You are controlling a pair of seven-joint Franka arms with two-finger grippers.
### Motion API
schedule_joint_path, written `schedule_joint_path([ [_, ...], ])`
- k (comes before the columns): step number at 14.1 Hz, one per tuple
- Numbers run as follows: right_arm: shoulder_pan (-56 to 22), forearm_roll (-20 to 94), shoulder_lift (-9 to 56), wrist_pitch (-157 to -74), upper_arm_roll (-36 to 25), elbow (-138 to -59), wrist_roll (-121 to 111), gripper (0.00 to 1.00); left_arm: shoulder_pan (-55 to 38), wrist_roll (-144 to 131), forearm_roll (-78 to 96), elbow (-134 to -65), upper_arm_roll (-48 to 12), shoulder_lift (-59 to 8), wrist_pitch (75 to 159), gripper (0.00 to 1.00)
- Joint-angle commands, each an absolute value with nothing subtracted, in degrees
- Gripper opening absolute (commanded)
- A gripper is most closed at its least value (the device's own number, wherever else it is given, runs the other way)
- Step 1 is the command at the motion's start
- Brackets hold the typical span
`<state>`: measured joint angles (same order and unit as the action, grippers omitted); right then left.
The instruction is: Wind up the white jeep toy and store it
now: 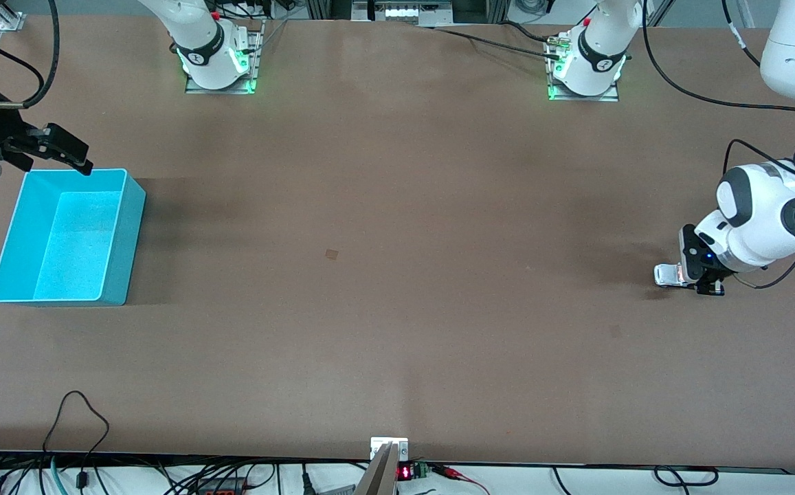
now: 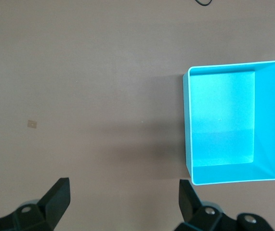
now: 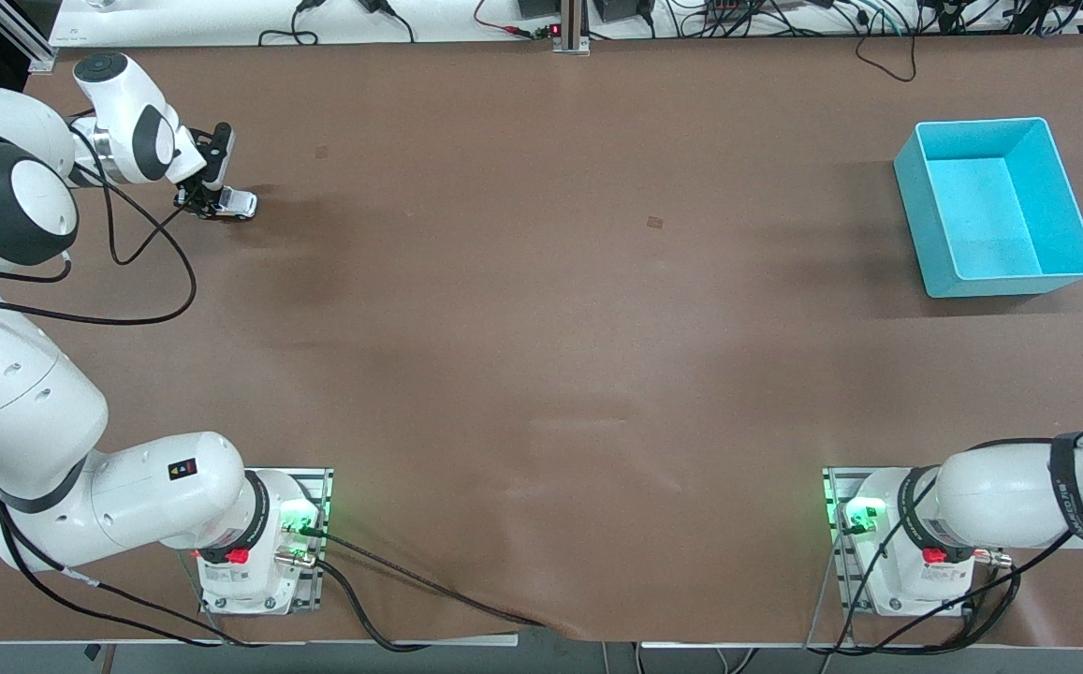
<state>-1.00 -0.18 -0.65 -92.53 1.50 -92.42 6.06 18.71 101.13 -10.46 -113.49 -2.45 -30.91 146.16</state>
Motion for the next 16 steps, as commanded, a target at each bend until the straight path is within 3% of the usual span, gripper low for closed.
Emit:
schedule_joint_path([
  [1, -0.70, -0.53, -1.41, -92.29, 1.76, -92.81, 5.36, 1.00, 20.30, 102.74, -11.60, -112.24, -2.81, -34.63, 146.16, 0.16],
  [2, -0.70, -0.44, -1.32, -92.29, 1.76, -92.81, 5.36, 1.00, 20.30, 102.66, -11.51, -112.24, -2.90, -34.63, 146.16, 0.27],
  [3, -0.70, -0.53, -1.32, -92.29, 1.76, -92.81, 5.27, 1.00, 20.30, 102.74, -11.34, -112.15, -2.90, -34.63, 146.16, 0.77],
  [4, -0.70, -0.44, -1.32, -92.20, 1.76, -92.81, 5.36, 1.00, 20.39, 102.74, -11.25, -112.06, -3.07, -34.45, 146.08, 1.00],
  [8, -0.70, -0.44, -1.41, -92.20, 1.76, -92.81, 5.36, 1.00, 20.30, 102.66, -11.08, -111.10, -4.83, -32.96, 143.54, 1.00],
  [16, -0.70, -0.35, -1.41, -92.11, 1.67, -92.81, 5.36, 1.00, 19.69, 94.68, -10.81, -102.31, -7.82, -28.05, 120.35, 1.00],
])
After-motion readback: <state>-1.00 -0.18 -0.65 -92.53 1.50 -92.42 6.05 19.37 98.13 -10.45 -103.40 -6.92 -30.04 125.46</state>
